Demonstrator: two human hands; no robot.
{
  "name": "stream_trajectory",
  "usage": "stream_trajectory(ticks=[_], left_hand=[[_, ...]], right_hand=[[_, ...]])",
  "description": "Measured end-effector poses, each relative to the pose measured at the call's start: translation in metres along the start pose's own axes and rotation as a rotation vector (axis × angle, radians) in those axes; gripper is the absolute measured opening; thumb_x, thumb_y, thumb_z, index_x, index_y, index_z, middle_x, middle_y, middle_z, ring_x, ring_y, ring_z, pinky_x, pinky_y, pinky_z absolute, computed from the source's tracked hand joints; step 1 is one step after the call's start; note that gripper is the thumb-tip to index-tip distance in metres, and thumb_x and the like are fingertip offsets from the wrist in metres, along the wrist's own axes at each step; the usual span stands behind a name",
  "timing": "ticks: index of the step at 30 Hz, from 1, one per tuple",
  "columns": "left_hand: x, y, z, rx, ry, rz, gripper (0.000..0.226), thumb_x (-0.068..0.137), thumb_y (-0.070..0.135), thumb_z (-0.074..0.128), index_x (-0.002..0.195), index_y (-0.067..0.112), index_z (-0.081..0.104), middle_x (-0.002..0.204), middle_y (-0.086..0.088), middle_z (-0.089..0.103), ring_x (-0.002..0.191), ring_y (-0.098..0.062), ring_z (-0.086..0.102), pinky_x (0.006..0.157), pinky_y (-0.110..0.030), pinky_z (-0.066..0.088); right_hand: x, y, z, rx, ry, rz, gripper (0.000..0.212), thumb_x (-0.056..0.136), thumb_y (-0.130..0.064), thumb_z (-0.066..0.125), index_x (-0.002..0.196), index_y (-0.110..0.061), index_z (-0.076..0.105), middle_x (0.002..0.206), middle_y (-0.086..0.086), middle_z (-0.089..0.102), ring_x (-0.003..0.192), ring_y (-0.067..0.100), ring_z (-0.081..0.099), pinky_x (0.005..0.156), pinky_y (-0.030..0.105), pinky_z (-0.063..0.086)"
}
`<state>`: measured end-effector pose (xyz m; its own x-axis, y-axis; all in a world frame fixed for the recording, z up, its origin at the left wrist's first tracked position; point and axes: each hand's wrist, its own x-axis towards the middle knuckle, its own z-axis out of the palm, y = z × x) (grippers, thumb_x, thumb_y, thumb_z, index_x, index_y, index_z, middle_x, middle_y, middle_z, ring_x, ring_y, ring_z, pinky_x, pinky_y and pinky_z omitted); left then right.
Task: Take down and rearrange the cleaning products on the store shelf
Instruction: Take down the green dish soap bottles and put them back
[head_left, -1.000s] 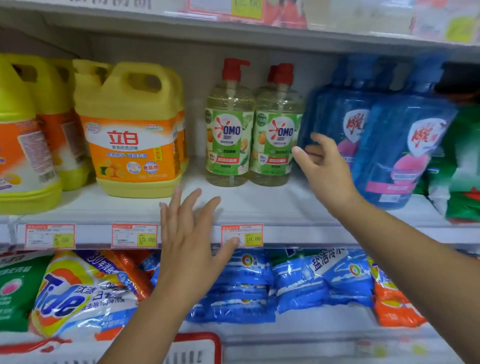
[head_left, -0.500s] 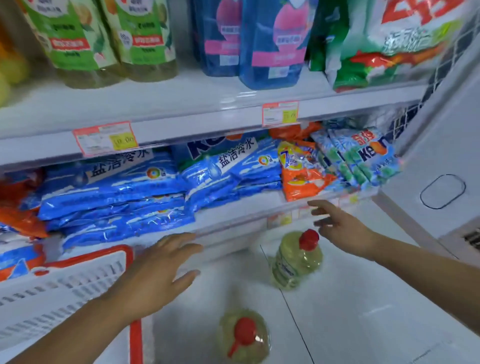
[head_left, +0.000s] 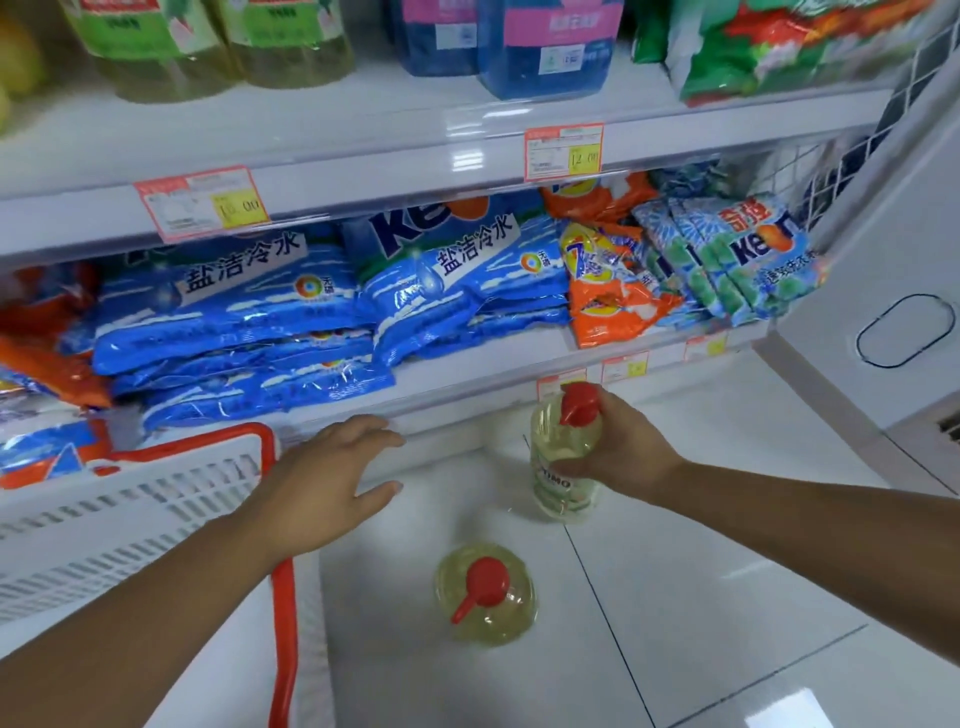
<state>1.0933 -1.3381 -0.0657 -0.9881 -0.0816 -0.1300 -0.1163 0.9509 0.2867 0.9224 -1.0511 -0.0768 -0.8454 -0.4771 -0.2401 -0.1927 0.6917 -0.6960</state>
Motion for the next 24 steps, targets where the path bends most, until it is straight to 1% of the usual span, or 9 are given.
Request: stream_trajectory(ticks=[3, 5, 8, 11, 14, 16, 18, 20, 24], left_hand=[[0.005, 0.017, -0.009, -0.095, -0.06, -0.01, 0.072, 0.084, 0.064, 0.059, 0.147, 0.041, 0.032, 0.153, 0.02, 0.025, 0.138, -0.003, 0.033, 0.107, -0.024, 0.034], [0.008, 0.032, -0.018, -0.249, -0.084, -0.023, 0.09, 0.078, 0.059, 0.071, 0.152, 0.04, 0.022, 0.156, 0.02, 0.02, 0.139, -0.002, 0.028, 0.108, -0.02, 0.029], [0.013, 0.047, -0.042, -0.483, -0.072, -0.022, 0.116, 0.062, 0.057, 0.085, 0.151, 0.047, 0.012, 0.156, 0.023, 0.021, 0.139, 0.001, 0.028, 0.115, -0.027, 0.03], [0.01, 0.048, -0.077, -0.735, 0.024, -0.031, 0.099, 0.058, 0.038, 0.093, 0.137, 0.051, 0.036, 0.129, 0.034, 0.054, 0.116, 0.011, 0.052, 0.106, -0.027, 0.044], [0.0, 0.041, -0.113, -0.834, 0.203, -0.069, 0.071, 0.053, 0.029, 0.096, 0.111, 0.045, 0.058, 0.101, 0.026, 0.07, 0.093, 0.005, 0.066, 0.092, -0.033, 0.055], [-0.005, 0.036, -0.134, -0.859, 0.32, -0.056, 0.07, 0.049, 0.031, 0.096, 0.107, 0.048, 0.06, 0.098, 0.025, 0.071, 0.091, 0.003, 0.068, 0.088, -0.034, 0.057], [-0.011, 0.03, -0.152, -0.865, 0.435, -0.027, 0.077, 0.047, 0.03, 0.095, 0.112, 0.051, 0.059, 0.101, 0.024, 0.071, 0.093, 0.0, 0.068, 0.088, -0.035, 0.057], [-0.017, 0.024, -0.17, -0.859, 0.537, 0.001, 0.077, 0.051, 0.023, 0.094, 0.113, 0.051, 0.059, 0.1, 0.024, 0.071, 0.092, 0.0, 0.068, 0.086, -0.034, 0.057], [-0.027, 0.016, -0.2, -0.837, 0.681, 0.047, 0.078, 0.055, 0.025, 0.093, 0.117, 0.054, 0.055, 0.103, 0.026, 0.069, 0.093, 0.004, 0.066, 0.085, -0.029, 0.057]], right_hand=[[-0.008, -0.044, -0.017, 0.109, -0.021, -0.092, 0.082, 0.059, -0.027, 0.095, 0.124, -0.042, 0.047, 0.113, -0.021, 0.059, 0.108, 0.008, 0.058, 0.089, 0.027, 0.05], [-0.012, -0.08, -0.033, 0.123, -0.038, -0.168, 0.084, 0.059, -0.026, 0.095, 0.126, -0.038, 0.046, 0.112, -0.023, 0.057, 0.105, -0.002, 0.056, 0.078, 0.016, 0.049], [-0.022, -0.137, -0.058, 0.11, -0.074, -0.291, 0.08, 0.057, -0.022, 0.095, 0.122, -0.039, 0.05, 0.106, -0.024, 0.06, 0.096, -0.012, 0.058, 0.069, 0.004, 0.046], [-0.032, -0.185, -0.072, 0.155, -0.113, -0.389, 0.077, 0.058, -0.011, 0.093, 0.117, -0.045, 0.056, 0.103, -0.023, 0.067, 0.094, -0.009, 0.063, 0.076, 0.008, 0.05], [-0.032, -0.215, -0.067, 0.353, -0.081, -0.456, 0.086, 0.055, -0.013, 0.095, 0.125, -0.042, 0.055, 0.105, -0.019, 0.072, 0.097, 0.003, 0.07, 0.079, 0.017, 0.055], [-0.034, -0.234, -0.056, 0.457, 0.003, -0.477, 0.089, 0.054, -0.017, 0.095, 0.123, -0.046, 0.047, 0.095, -0.029, 0.071, 0.089, -0.008, 0.068, 0.07, 0.008, 0.051], [-0.038, -0.251, -0.046, 0.461, 0.085, -0.535, 0.097, 0.049, -0.024, 0.098, 0.127, -0.044, 0.044, 0.097, -0.035, 0.068, 0.09, -0.012, 0.066, 0.069, 0.004, 0.049], [-0.041, -0.27, -0.043, 0.456, 0.142, -0.586, 0.105, 0.038, -0.034, 0.099, 0.128, -0.037, 0.044, 0.101, -0.032, 0.069, 0.093, -0.009, 0.067, 0.071, 0.004, 0.048], [-0.043, -0.315, -0.049, 0.398, 0.219, -0.727, 0.089, 0.037, -0.05, 0.097, 0.113, -0.039, 0.052, 0.105, -0.021, 0.071, 0.096, -0.003, 0.068, 0.075, 0.007, 0.048]])
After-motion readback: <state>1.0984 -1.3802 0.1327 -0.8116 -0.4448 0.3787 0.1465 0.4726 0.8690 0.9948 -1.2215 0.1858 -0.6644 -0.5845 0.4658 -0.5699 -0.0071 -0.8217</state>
